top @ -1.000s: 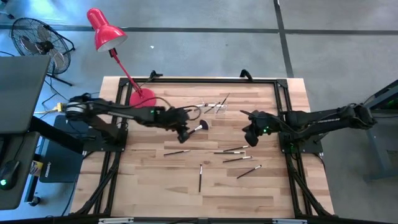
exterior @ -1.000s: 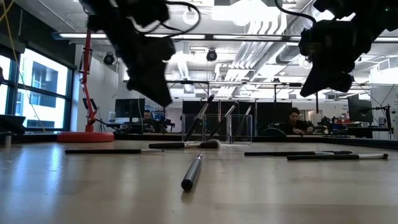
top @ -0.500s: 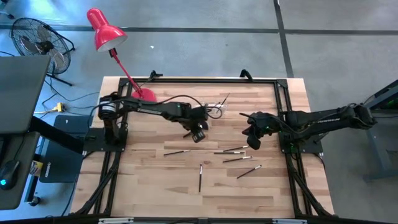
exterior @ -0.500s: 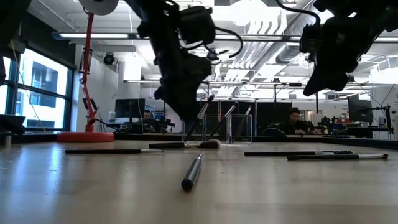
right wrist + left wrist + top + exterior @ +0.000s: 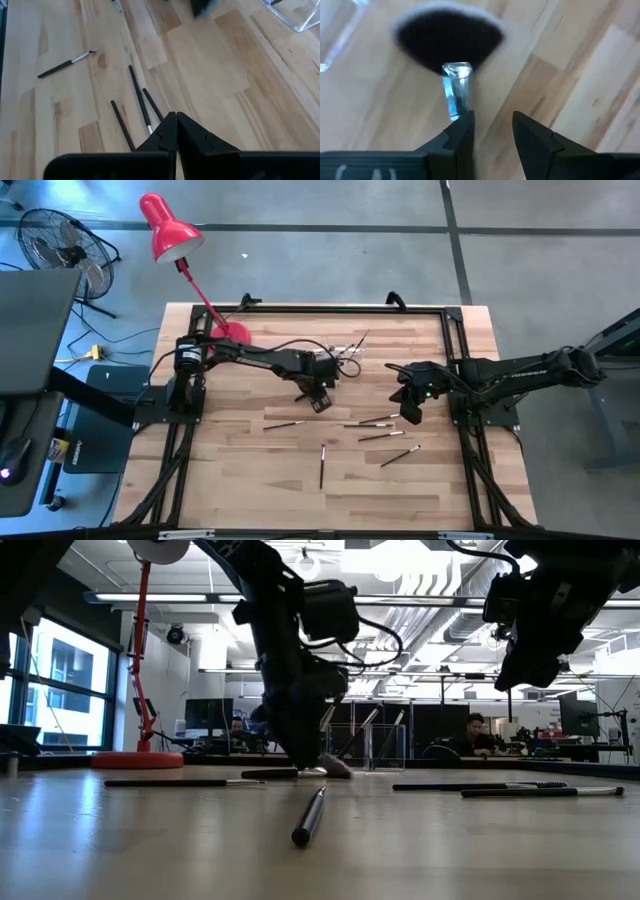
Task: Put items in baskets/containers
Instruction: Put the highlighter brush into the transparent organizer
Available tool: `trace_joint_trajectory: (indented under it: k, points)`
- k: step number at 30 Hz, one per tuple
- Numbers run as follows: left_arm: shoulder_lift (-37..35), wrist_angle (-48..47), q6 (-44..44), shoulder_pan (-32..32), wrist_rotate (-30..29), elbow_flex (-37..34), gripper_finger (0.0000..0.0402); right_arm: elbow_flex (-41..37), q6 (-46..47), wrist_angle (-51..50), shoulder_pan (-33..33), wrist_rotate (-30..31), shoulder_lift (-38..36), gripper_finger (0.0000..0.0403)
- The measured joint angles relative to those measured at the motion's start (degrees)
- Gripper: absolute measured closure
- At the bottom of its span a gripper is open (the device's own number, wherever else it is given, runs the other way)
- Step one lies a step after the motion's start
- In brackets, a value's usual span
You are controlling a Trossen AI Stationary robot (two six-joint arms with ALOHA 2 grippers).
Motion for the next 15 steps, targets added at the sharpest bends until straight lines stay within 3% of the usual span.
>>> trace_joint_trajectory:
  k: [9, 15]
  points:
    - [1.67, 0.01, -2.78, -0.71, 4.36, 0.14, 0.027, 0.0, 0.0, 0.1, 0.02, -1.39, 0.0, 0.0401]
    - [1.51, -5.03, -3.25, -1.83, 5.69, 4.75, 0.027, 0.0, -0.39, 0.15, 0.04, -1.16, 0.0, 0.04]
